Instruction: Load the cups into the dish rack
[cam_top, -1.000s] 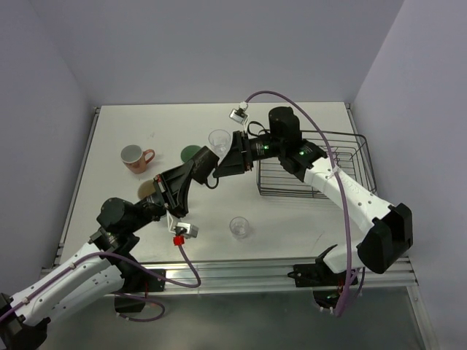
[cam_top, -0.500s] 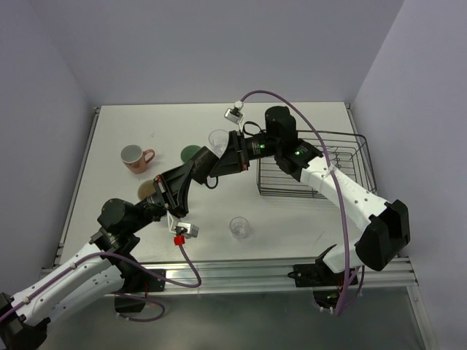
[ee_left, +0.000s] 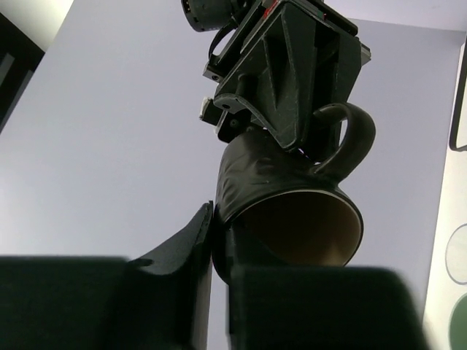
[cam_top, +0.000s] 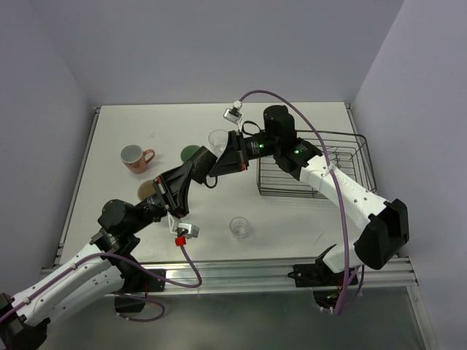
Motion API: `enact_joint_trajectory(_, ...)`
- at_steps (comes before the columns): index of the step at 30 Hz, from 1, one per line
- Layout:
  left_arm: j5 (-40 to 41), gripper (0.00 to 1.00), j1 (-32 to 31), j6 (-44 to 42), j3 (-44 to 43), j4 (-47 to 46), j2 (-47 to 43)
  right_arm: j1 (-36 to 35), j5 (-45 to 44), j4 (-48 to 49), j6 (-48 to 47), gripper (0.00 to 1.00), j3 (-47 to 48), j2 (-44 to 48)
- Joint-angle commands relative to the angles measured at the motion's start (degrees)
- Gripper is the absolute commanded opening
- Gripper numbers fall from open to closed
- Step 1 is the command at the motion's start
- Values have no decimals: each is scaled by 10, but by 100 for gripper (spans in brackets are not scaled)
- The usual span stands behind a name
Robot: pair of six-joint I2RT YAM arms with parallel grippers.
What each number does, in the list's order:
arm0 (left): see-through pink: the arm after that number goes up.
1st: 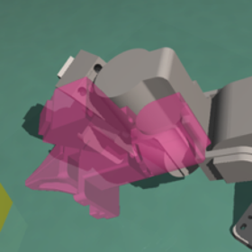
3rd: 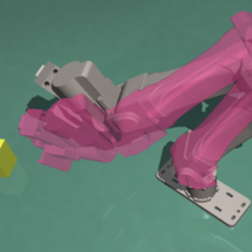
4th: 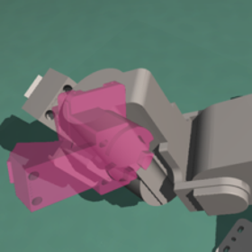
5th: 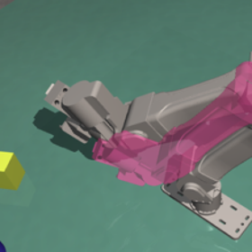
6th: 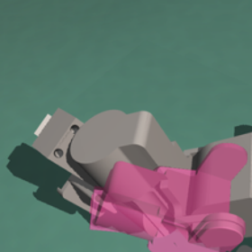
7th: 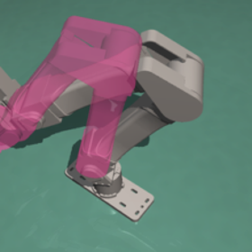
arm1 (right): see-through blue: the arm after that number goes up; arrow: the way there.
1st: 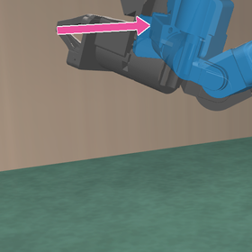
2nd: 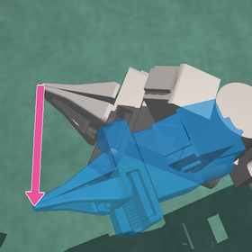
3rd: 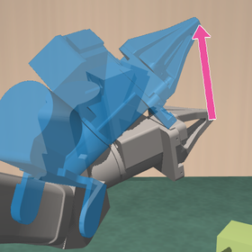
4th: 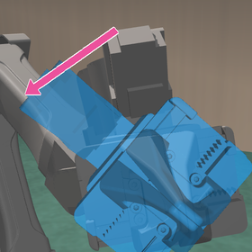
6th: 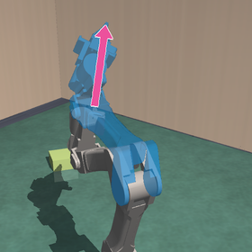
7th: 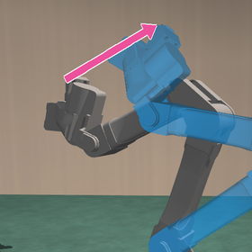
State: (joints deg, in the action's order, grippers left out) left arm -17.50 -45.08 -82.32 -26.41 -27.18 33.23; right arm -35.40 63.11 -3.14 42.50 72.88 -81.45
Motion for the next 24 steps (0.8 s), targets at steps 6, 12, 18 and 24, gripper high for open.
enact_joint_trajectory(6,-3,50,-4,-11,-2,-48,-4,30,3,-6,-40,0,40,19)
enact_joint_trajectory(12,2,62,-3,-12,-1,-44,-6,60,10,4,-33,0,50,32)
enact_joint_trajectory(18,13,77,-3,-8,3,-23,-19,136,-8,-66,-104,0,77,52)
enact_joint_trajectory(24,78,97,-3,59,-34,48,-19,276,-11,-142,-176,0,71,94)
